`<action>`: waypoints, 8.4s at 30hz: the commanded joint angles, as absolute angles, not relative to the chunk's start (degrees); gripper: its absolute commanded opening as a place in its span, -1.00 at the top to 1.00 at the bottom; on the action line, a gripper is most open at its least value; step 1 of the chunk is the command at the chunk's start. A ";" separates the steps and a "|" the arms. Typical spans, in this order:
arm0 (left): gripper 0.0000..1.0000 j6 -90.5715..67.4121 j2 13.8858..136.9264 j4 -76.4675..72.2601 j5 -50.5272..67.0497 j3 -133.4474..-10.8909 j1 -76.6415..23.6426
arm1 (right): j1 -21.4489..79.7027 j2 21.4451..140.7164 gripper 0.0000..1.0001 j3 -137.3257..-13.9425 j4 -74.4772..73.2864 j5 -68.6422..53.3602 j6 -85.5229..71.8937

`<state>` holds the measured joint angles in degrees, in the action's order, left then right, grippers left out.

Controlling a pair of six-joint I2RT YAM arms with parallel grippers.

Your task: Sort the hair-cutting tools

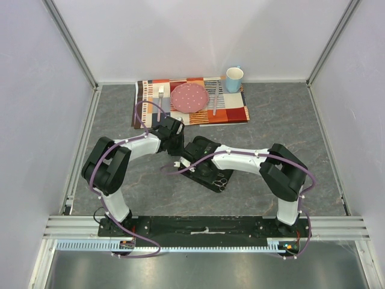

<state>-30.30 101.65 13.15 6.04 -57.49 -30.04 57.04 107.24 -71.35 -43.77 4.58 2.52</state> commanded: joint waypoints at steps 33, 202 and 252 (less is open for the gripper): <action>0.89 -27.77 102.57 12.30 8.88 -58.10 -31.82 | 57.13 95.63 0.26 -76.21 -43.68 6.50 -0.96; 0.95 -28.65 102.66 9.76 10.81 -56.08 -36.39 | 58.10 111.36 0.36 -74.79 -25.14 10.72 12.56; 0.95 -27.77 97.74 12.74 9.32 -61.08 -36.39 | 60.47 83.70 -0.20 -71.29 -43.78 37.69 -10.44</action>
<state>-29.08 100.92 10.92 9.19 -58.72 -36.01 61.54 93.34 -74.54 -47.94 24.32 -2.76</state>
